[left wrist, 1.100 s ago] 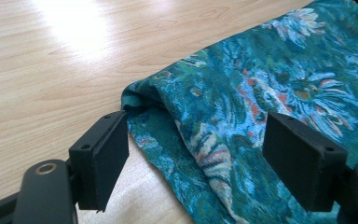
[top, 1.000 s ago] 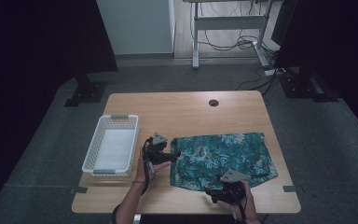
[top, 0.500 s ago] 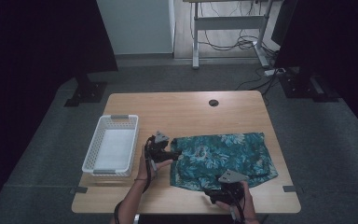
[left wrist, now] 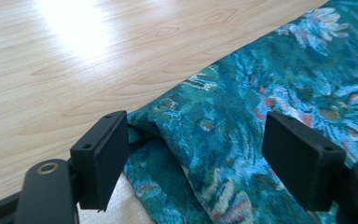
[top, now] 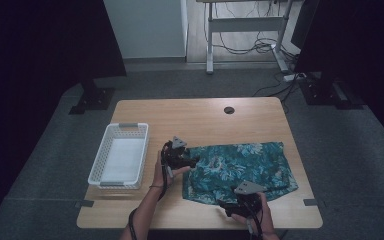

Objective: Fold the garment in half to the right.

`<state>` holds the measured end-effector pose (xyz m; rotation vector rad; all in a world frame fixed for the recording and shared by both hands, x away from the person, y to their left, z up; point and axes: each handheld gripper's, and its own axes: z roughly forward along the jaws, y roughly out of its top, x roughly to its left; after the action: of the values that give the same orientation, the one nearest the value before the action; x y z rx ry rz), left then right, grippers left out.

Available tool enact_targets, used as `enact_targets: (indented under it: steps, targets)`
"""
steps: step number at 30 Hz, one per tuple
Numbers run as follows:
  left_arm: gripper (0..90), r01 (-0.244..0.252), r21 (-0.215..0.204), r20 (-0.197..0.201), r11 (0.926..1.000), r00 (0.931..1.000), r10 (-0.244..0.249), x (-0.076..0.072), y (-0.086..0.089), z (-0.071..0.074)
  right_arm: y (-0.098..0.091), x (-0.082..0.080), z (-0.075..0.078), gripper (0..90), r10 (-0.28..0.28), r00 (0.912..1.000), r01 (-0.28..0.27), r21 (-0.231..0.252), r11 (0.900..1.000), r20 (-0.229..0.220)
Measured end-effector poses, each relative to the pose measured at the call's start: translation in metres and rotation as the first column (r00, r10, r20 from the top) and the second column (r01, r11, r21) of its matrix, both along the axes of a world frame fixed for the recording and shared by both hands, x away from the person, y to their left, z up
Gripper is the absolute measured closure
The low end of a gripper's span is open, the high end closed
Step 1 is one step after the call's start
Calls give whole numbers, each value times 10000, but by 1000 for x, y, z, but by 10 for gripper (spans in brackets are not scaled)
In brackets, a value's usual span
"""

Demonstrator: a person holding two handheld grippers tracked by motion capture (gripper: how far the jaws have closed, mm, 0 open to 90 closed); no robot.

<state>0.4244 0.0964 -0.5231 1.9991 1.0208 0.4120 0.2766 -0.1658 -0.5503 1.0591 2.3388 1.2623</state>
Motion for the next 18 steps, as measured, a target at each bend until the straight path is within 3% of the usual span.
enact_targets:
  steps: [18]
  targets:
    - [231, -175, 190, 13, 9997, 9998, 175, 20, -1, -3, 1, -1, -1, 253, 3, 10000, -2, -79, 10000, 41]
